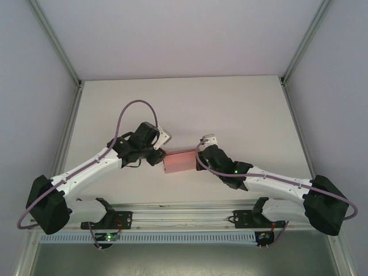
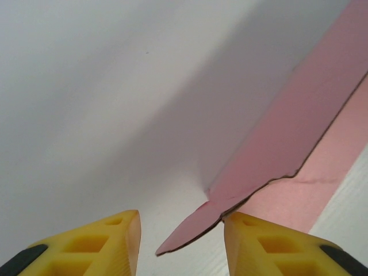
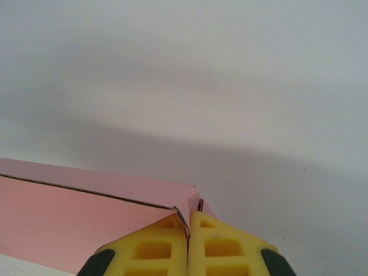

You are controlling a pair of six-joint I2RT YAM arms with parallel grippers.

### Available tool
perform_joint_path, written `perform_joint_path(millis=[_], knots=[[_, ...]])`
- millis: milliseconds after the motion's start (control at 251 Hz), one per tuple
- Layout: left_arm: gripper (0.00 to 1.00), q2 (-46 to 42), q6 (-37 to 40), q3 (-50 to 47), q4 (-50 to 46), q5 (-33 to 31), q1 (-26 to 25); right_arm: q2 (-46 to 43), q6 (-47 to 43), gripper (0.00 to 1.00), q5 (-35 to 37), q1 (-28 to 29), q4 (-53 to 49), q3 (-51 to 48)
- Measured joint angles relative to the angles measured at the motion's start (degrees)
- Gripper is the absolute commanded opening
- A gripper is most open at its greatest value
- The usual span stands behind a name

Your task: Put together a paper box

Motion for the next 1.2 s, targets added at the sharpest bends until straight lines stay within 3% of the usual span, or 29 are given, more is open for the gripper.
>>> perform_joint_path(millis=[239, 387, 475, 930, 1201], knots=[[0.16, -0.5, 0.9, 0.0, -0.1, 1.8, 0.0, 0.3, -0.2, 0.0, -0.2, 0.0, 0.1, 0.2], [0.11, -0.5, -0.5, 0.0, -0.3, 2.0, -0.1, 0.2, -0.2, 0.0, -0.4, 0.0, 0.1, 0.2], [0.0, -0.5, -2.4, 0.0, -0.3, 1.6, -0.2, 0.2, -0.2, 0.0, -0.7, 0.0, 0.1, 0.2], [0.0, -0.4, -32.4, 0.0, 0.0, 0.3, -0.6, 0.3, 1.2, 0.0, 2.3, 2.8, -0.3, 0.2], [0.0, -1.0, -41.5, -0.8, 0.8, 0.6, -0.9, 1.1, 2.7, 0.0, 5.3, 4.3, -0.3, 0.5]])
